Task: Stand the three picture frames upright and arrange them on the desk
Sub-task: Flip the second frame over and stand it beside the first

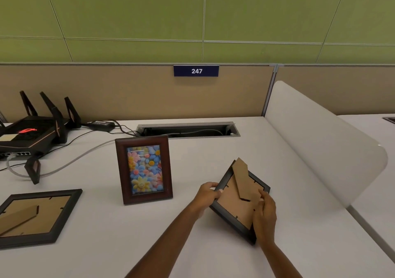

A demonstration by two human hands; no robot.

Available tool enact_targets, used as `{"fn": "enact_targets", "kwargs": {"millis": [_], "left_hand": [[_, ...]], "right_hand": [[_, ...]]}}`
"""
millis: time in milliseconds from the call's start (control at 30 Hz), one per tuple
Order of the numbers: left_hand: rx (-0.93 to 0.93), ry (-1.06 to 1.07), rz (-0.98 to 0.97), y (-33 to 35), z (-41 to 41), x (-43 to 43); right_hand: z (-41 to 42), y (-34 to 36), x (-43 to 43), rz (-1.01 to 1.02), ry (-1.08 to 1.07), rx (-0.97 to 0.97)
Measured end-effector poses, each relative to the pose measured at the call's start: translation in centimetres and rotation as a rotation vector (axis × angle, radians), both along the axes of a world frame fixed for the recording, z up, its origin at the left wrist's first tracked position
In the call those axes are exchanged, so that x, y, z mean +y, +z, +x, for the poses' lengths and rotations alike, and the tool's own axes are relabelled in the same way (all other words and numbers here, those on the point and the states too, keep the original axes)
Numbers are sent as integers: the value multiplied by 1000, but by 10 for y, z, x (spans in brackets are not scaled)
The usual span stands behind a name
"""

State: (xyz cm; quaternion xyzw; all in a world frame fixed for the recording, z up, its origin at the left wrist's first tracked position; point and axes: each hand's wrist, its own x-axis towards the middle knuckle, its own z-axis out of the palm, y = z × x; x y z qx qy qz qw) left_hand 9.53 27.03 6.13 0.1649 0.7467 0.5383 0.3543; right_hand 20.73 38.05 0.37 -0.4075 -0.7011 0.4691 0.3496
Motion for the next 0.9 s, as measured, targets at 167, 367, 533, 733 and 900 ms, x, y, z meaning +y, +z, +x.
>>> {"fn": "enact_targets", "kwargs": {"millis": [167, 367, 533, 733, 900], "left_hand": [[-136, 70, 105, 21, -3, 3], [-430, 189, 240, 32, -9, -5], [-499, 201, 280, 42, -9, -9], [-649, 163, 385, 52, -21, -23], [-455, 67, 182, 44, -30, -24]], "right_hand": [[14, 9, 15, 98, 74, -12], [23, 20, 24, 325, 248, -100], [16, 37, 25, 343, 361, 87], [3, 56, 27, 374, 286, 259], [-6, 63, 26, 106, 360, 374]]}}
